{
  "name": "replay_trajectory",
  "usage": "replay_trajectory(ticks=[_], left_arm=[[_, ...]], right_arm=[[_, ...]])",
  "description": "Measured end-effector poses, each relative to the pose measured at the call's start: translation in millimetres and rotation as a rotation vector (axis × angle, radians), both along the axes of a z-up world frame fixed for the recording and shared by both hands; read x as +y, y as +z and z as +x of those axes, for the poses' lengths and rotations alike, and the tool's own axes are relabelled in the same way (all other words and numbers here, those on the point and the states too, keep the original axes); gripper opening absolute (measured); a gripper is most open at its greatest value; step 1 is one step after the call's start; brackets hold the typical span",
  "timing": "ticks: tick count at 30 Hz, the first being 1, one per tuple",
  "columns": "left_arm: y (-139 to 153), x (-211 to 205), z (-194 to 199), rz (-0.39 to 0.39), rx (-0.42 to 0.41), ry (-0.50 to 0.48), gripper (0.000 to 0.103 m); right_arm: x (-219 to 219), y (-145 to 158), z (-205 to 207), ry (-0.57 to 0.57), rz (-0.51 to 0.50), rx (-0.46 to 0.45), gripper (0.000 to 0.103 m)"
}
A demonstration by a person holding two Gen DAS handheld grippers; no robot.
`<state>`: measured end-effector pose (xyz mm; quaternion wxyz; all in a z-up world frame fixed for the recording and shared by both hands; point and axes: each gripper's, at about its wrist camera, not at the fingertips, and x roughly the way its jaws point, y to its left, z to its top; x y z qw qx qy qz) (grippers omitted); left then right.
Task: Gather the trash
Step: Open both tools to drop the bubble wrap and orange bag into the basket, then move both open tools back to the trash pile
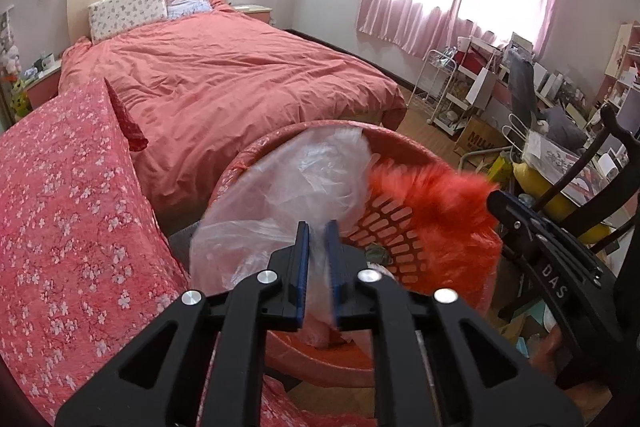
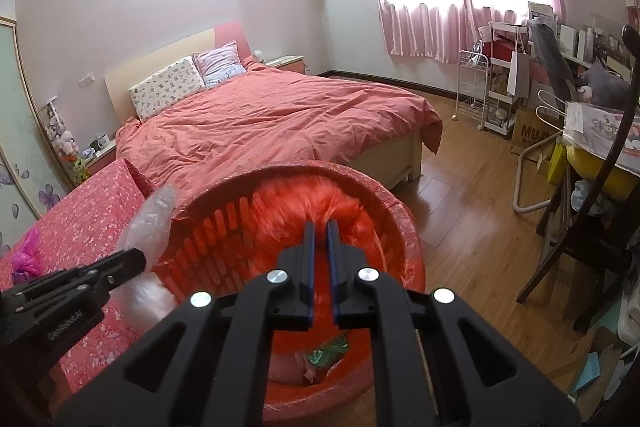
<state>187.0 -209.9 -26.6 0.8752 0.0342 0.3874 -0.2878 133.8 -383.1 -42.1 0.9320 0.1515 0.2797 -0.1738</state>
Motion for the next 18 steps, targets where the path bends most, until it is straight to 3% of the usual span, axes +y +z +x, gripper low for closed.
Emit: replay_trajectory(ticks=[2, 3, 10, 18], left_arm=[[-1, 3, 0, 0.004, 0.0, 0.013, 0.033], [-1, 6, 0, 0.01, -0.006, 0.021, 0.034], [-1, 37, 5, 0.035, -0.002, 0.091, 0.035], [18, 123, 3, 0.062, -0.082, 0.252, 0.035]], right_arm=[[1, 0, 1, 0.002, 0.001, -0.003, 0.025], [2, -1, 1, 0.002, -0.002, -0.003, 0.03], [11, 0, 3, 0.011, -0.029, 0.008, 0.041], [60, 13, 17, 0.103, -0.101, 0.01, 0.049]])
